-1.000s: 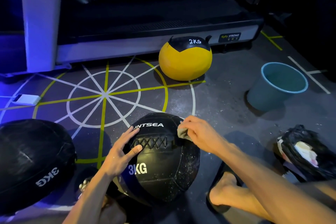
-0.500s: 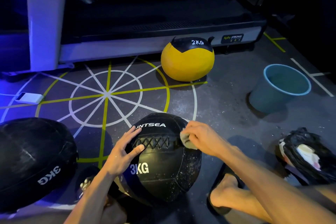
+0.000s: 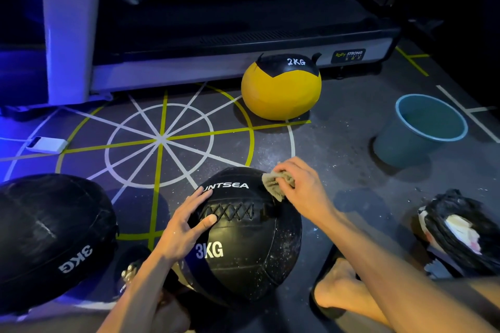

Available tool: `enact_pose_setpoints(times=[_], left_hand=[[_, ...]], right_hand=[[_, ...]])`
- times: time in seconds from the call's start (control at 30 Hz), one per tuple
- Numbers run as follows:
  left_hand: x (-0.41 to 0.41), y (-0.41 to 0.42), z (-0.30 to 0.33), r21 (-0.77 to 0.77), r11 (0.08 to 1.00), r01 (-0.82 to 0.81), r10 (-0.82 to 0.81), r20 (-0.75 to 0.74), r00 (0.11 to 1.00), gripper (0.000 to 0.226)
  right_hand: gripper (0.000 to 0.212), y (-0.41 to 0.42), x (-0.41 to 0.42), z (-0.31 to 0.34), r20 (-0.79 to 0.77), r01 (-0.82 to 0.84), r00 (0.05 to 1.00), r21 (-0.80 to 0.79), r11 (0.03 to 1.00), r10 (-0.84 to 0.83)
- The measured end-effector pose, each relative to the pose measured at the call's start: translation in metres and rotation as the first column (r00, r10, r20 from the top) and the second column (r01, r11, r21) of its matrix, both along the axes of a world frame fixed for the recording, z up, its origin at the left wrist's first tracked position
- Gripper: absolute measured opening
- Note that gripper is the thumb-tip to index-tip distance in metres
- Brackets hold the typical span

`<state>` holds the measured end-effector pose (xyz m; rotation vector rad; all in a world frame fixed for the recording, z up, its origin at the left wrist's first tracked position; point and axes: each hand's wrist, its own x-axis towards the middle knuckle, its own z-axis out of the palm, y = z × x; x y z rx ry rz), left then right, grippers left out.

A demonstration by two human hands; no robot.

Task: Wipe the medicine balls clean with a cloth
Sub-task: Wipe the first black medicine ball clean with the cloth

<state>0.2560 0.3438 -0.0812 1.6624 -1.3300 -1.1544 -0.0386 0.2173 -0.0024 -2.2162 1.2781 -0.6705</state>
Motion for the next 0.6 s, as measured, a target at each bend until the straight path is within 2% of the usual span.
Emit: enact_pose_setpoints(times=[0.1, 0.2, 0.3, 0.43, 0.5, 0.6], left_hand=[[0.000, 0.000, 0.001, -0.003, 1.000, 0.003, -0.003, -0.006, 1.000, 0.076], [-0.002, 0.001, 0.001, -0.015, 1.000, 0.003, -0.003, 0.014, 1.000, 0.075], [-0.006, 0.003, 0.003, -0.036, 0.999, 0.014, -0.012, 0.060, 0.998, 0.073], [-0.007, 0.004, 0.006, -0.044, 0.999, 0.016, -0.013, 0.072, 0.997, 0.073], [-0.004, 0.004, 0.005, -0.052, 0.999, 0.008, -0.005, 0.052, 0.999, 0.073], [-0.007, 0.006, 0.004, -0.056, 0.998, 0.012, -0.010, 0.049, 0.999, 0.072]], right_hand=[[0.013, 0.007, -0.003, -0.001, -0.168, -0.157, 0.968, 0.164, 0.974, 0.184], [0.012, 0.014, -0.014, 0.000, -0.232, -0.212, 0.938, 0.202, 0.956, 0.257], [0.013, 0.014, -0.013, 0.002, -0.271, -0.207, 0.928, 0.203, 0.957, 0.258], [0.010, 0.004, -0.001, 0.000, -0.273, -0.075, 0.956, 0.144, 0.987, 0.113], [0.007, 0.005, 0.001, 0.002, -0.285, -0.116, 0.944, 0.181, 0.977, 0.165], [0.009, 0.006, -0.001, 0.010, -0.399, -0.227, 0.857, 0.276, 0.934, 0.326]])
